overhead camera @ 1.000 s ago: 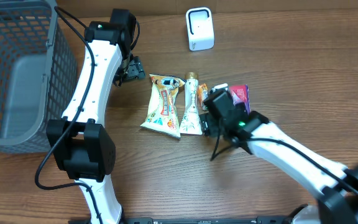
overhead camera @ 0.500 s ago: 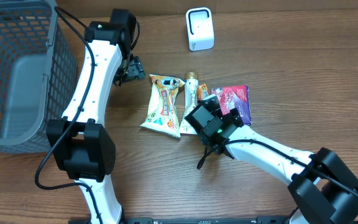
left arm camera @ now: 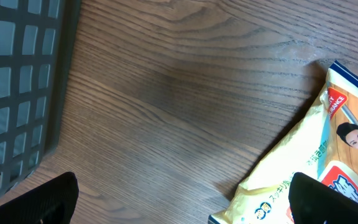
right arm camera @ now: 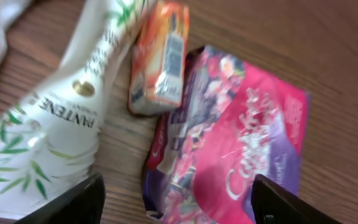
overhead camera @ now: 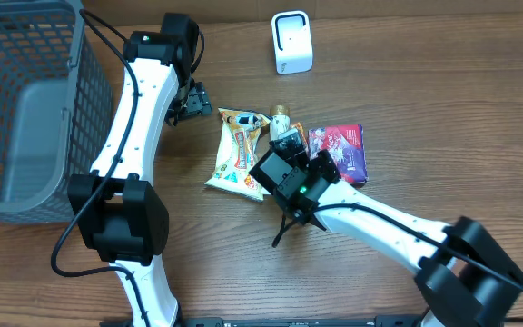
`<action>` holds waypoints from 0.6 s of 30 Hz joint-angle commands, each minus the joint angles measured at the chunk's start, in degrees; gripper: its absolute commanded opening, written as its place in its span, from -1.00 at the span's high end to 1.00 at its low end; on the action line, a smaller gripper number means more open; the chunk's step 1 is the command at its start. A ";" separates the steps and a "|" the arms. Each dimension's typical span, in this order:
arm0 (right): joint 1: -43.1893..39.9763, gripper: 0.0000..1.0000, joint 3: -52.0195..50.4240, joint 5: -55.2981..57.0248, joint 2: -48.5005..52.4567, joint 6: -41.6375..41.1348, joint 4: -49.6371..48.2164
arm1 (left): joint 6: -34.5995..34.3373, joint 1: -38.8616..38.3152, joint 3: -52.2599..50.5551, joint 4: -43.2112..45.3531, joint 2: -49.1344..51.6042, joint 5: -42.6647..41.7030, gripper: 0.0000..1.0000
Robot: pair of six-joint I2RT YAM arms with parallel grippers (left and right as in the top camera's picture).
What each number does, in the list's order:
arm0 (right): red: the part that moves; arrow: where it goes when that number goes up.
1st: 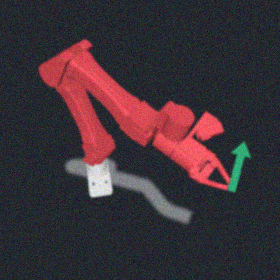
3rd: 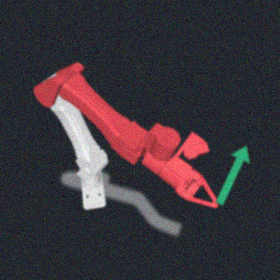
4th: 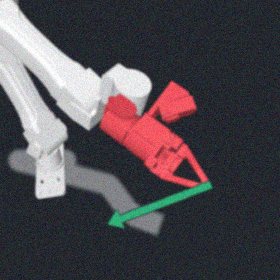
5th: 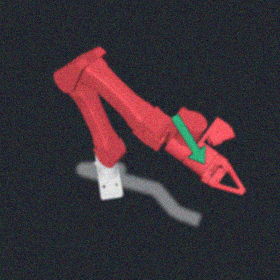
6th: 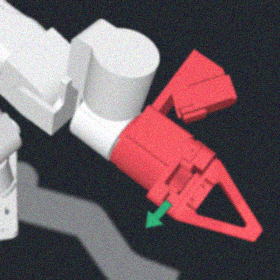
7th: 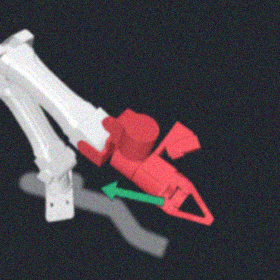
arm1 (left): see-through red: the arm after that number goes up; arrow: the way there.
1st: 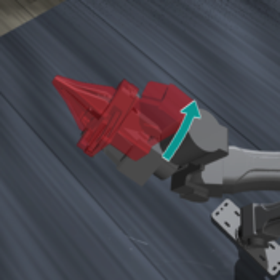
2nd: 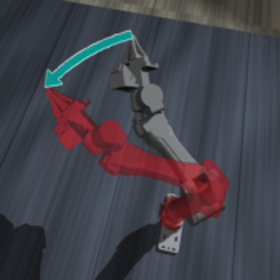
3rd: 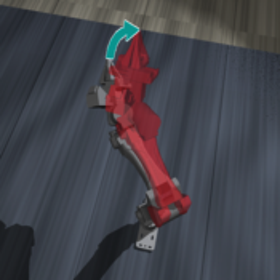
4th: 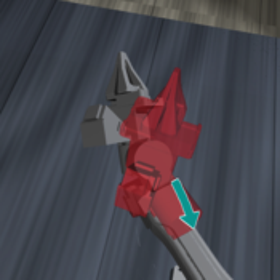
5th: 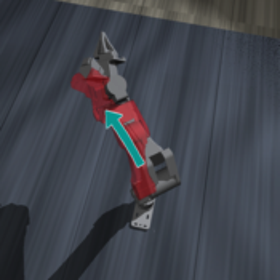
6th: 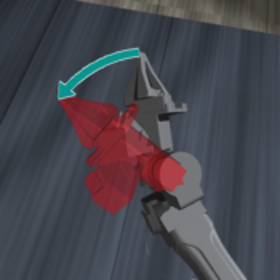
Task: Scan the item barcode
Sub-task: 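Grasp the pink-purple box with the right gripper and lift it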
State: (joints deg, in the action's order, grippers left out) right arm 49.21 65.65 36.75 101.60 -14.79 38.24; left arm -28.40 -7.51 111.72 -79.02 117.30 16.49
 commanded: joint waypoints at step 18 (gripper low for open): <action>-8.50 0.25 -1.68 -4.24 8.07 -1.95 -1.75 | -0.81 -0.39 0.17 0.20 0.44 0.04 -1.00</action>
State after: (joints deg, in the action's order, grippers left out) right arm 43.09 64.16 36.16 107.70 -15.51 36.23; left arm -28.40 -7.51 111.72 -79.00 117.30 16.49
